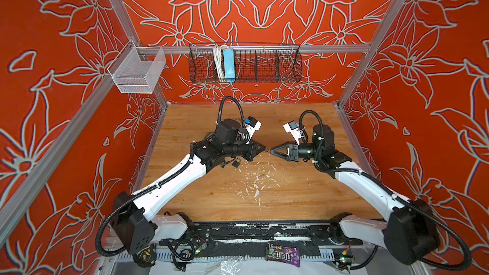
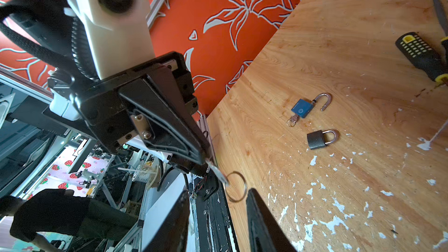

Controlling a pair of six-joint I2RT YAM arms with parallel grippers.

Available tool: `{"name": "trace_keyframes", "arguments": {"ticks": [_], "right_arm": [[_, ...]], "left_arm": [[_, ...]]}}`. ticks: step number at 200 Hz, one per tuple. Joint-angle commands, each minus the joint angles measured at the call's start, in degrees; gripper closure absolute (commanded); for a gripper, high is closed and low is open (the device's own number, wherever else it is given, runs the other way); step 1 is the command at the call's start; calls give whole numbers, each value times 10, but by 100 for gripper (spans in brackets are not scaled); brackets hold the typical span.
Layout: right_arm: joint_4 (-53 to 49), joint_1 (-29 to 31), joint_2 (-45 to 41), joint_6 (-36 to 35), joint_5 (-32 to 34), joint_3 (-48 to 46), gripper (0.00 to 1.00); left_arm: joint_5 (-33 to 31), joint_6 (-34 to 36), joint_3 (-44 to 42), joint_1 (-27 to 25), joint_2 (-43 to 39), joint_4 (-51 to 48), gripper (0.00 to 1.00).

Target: Unlock with the key

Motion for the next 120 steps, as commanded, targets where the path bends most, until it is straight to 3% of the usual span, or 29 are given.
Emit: {"name": "trace_keyframes", "arguments": {"ticks": [1, 37, 120], "right_arm": [[33, -1, 10, -18, -41, 14, 64], [72, 0, 20, 4, -49, -1, 69], [54, -1, 24, -10, -51, -3, 76]], "left_arm": [[33, 18, 22, 4, 19, -8, 100], [44, 18, 38, 4, 39, -15, 100], [43, 21, 42, 14, 36, -21, 100]]}}
